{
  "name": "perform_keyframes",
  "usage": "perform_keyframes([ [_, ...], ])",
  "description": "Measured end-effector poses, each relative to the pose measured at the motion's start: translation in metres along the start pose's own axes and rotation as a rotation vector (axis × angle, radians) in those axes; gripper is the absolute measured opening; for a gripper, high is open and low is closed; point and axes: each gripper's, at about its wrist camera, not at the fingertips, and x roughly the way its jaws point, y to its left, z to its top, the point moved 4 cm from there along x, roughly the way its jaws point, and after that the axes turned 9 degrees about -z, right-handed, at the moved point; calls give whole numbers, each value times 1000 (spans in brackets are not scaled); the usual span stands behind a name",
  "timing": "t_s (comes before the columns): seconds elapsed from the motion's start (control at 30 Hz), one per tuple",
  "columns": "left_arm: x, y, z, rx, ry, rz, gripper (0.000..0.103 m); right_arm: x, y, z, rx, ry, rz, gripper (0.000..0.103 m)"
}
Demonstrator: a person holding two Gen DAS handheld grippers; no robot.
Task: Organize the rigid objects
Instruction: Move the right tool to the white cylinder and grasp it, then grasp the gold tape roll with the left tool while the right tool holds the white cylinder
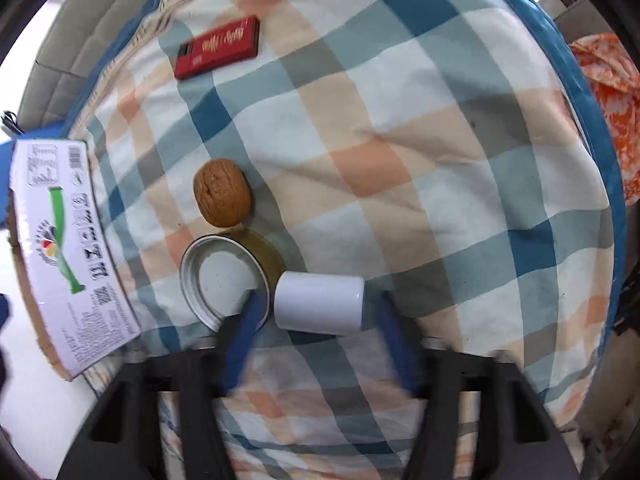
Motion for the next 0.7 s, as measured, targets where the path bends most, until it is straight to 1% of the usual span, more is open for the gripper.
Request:
perform_keyframes([
  [0.1, 9, -4, -1, -6, 19, 6, 101, 5, -3, 2, 8, 16, 21, 74],
  [0.17, 12, -4, -2, -13, 27, 12, 101, 19, -5, 1, 11, 35, 18, 73],
  [0.23, 13, -4, -3, -18, 27, 18, 101, 23, 0, 1, 5, 42, 22, 62],
  [0.27, 13, -3, -3, -19, 27, 21, 101, 27, 3, -1, 2, 43, 27, 53],
  [0.3, 13, -3, -3, -17, 26, 26, 101, 27, 3, -2, -1, 37, 27, 52],
  [0.37, 15, -5, -2, -16, 26, 31, 101, 24, 4, -4, -7, 29, 29, 52],
  [0.47, 19, -6, -2, -23, 32, 27, 101, 19, 2, -6, -14, 31, 62, 52],
  [0.6, 27, -12, -4, -14, 46, 25, 101, 10, -12, -7, -3, 16, 41, 52],
  [0.7, 34, -16, -6, -9, 63, 23, 101, -1, -35, -8, 2, -1, 11, 52],
])
